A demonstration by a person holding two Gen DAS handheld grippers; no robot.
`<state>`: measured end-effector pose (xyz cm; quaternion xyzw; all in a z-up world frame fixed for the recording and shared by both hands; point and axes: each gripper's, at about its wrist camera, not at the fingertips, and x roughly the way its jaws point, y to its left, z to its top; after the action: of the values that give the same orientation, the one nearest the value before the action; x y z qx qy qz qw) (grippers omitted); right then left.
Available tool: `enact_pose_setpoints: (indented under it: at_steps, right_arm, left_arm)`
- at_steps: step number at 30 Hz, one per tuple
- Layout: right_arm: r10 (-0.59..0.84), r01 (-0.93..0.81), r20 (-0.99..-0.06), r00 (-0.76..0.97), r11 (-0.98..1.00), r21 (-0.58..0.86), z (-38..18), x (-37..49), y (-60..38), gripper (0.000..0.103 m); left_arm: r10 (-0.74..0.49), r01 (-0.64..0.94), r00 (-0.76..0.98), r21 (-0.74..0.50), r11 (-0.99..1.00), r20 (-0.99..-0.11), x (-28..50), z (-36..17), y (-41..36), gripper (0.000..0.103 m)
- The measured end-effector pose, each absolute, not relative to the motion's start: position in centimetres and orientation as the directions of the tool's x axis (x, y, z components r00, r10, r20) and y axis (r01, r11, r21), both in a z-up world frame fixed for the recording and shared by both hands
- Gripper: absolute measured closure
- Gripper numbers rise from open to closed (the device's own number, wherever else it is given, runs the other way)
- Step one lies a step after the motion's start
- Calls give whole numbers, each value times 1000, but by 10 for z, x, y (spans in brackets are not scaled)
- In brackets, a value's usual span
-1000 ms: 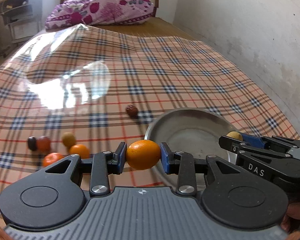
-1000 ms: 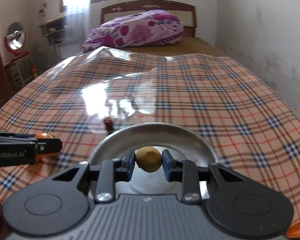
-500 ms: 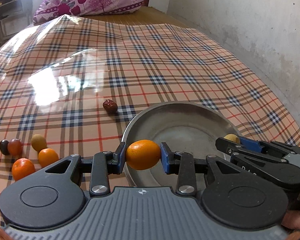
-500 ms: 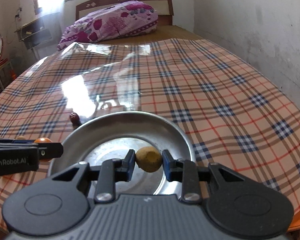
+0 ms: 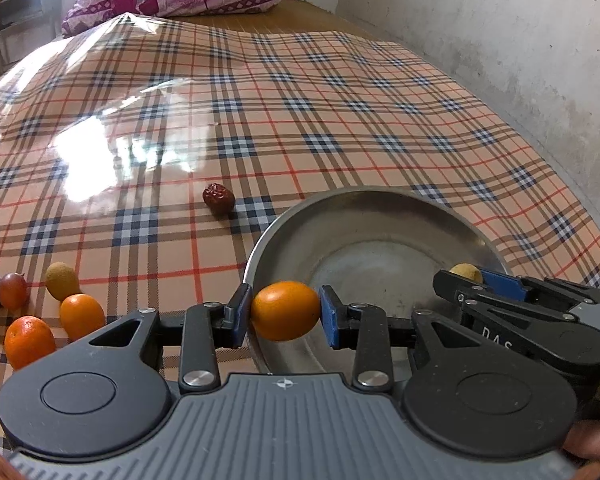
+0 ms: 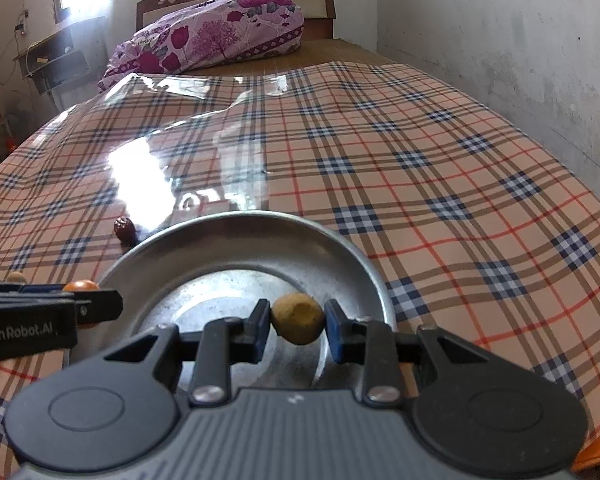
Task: Organize fruits
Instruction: 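Open the right tool to drop the yellow-green fruit while the left tool drops the orange into the plate, then move both open tools back to the remaining fruits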
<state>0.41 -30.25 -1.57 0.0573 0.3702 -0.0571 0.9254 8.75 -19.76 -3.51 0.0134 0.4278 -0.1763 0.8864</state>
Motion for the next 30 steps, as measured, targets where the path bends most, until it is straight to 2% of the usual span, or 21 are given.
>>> enact_pose_setpoints:
  at_steps: [1,2,4,6,8,12,30]
  right_arm:
    - [-61,145,-692,719,987,64,-16,4,-301,73]
    - [-60,141,-691,720,988,60,-16,4,-301,73]
    - [-58,132,-689,723,990,56,-15,4,-299,71]
    - [-54,129,-680,731,990,60,-14,2,-298,57]
    - [-48,124,-666,744,990,66,-11,0,-297,51]
    - [-45,112,-647,761,992,63,-4,-4,-295,50]
    - [42,-18,-616,787,999,44,24,-27,-253,50]
  left_arm:
    - [-301,325,574,-127,937,-761,87,-36,-198,62]
    - [-302,324,576,-127,937,-759,87,-36,-197,57]
    - [-308,326,579,-133,936,-755,85,-36,-197,57]
    - [-313,332,583,-132,934,-750,83,-33,-198,55]
    - [-320,335,588,-137,932,-743,80,-29,-196,53]
    - [-327,333,602,-143,932,-729,73,-19,-192,49]
    - [-265,238,680,-137,962,-683,29,17,-127,46]
